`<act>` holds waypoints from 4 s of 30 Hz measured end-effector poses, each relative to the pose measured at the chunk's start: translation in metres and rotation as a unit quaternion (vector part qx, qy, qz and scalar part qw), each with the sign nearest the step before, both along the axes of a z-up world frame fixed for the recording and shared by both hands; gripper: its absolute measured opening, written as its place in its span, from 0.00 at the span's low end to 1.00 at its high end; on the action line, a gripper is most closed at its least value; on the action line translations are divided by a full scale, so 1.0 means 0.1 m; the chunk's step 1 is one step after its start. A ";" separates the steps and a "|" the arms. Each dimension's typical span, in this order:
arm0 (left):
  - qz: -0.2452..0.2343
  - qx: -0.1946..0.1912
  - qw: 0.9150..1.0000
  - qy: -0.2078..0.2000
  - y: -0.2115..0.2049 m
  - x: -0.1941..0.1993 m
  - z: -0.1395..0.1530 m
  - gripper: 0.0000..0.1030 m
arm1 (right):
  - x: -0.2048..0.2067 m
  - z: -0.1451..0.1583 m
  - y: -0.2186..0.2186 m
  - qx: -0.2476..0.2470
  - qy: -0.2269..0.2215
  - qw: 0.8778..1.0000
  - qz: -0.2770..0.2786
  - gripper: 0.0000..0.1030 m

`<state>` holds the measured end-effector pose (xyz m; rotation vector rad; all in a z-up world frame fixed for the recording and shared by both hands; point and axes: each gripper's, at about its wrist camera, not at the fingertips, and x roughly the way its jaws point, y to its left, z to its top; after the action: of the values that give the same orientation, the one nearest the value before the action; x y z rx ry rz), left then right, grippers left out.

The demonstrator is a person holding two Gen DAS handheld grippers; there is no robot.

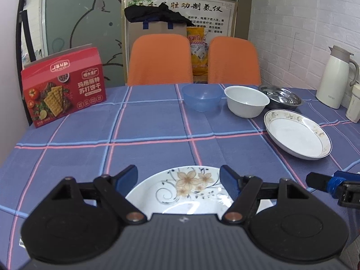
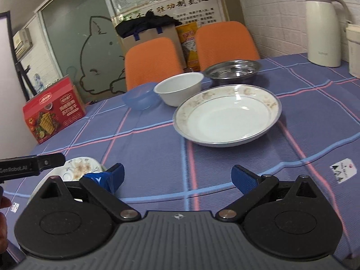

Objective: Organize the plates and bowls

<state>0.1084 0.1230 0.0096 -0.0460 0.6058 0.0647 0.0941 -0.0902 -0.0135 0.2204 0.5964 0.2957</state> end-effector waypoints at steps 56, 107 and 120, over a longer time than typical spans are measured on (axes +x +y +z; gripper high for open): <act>-0.151 -0.048 0.976 0.148 -1.40 1.94 -0.40 0.68 | 1.07 -0.15 -0.19 -0.113 0.033 0.993 0.010 0.89; 0.024 -0.071 0.995 0.059 0.44 -0.44 -0.19 0.69 | -0.67 0.01 1.44 -0.127 -0.018 0.974 0.187 0.87; 0.019 -0.020 1.000 0.003 0.33 -0.48 0.02 0.89 | -0.59 0.03 1.33 -0.125 -0.013 0.978 0.169 0.88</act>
<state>0.0608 0.1557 0.0114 -0.0969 0.6126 0.0899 0.0350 0.0433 -0.0110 -0.1303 0.6378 0.5468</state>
